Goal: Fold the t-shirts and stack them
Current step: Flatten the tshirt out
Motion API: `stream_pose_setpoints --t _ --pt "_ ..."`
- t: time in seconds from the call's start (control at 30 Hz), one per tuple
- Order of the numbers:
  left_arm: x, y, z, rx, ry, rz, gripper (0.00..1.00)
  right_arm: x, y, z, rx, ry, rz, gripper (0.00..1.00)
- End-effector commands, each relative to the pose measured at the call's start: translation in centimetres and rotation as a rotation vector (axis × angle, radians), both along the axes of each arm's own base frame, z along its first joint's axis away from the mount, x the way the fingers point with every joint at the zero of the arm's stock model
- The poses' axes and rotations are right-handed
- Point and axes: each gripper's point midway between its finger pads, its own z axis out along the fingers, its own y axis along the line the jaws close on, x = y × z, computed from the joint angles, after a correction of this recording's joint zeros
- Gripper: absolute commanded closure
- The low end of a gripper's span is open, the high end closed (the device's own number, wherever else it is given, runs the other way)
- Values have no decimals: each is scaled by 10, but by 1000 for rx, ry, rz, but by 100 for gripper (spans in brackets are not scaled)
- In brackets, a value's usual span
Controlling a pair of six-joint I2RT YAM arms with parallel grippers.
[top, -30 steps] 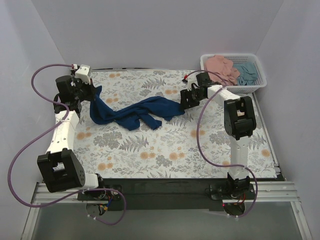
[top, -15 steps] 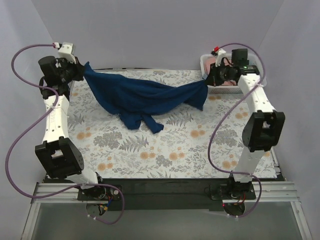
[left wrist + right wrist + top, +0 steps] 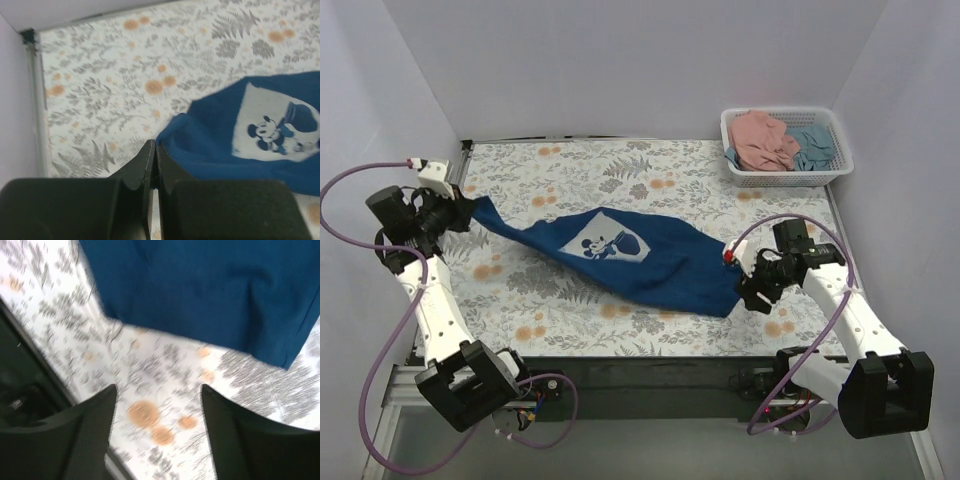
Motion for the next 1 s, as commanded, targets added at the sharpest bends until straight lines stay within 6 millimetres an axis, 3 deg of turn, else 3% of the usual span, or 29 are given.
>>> stream_pose_setpoints --t 0.0,0.13,0.27,0.3,0.4,0.53,0.7,0.77,0.97 --pt "-14 -10 -29 28 59 -61 100 0 -19 7 -86 -40 29 20" --pt "-8 -8 -37 -11 96 -76 100 29 0 34 38 -11 -43 19" --pt "-6 -14 -38 -35 119 -133 100 55 35 53 192 79 -51 25" --pt "-8 -15 -46 -55 152 -141 100 62 48 65 214 70 -37 27" --pt "-9 -15 -55 -68 186 -148 100 76 84 74 243 80 -3 32" --pt "-11 -16 -62 -73 203 -148 100 93 123 70 199 49 45 33" --pt "-12 -15 -66 -78 218 -147 100 102 170 47 128 50 151 33" --pt "-12 -15 -66 -70 220 -148 100 105 179 36 89 40 193 34" --pt "-10 -14 -69 -78 230 -154 100 87 200 3 -3 33 331 40"
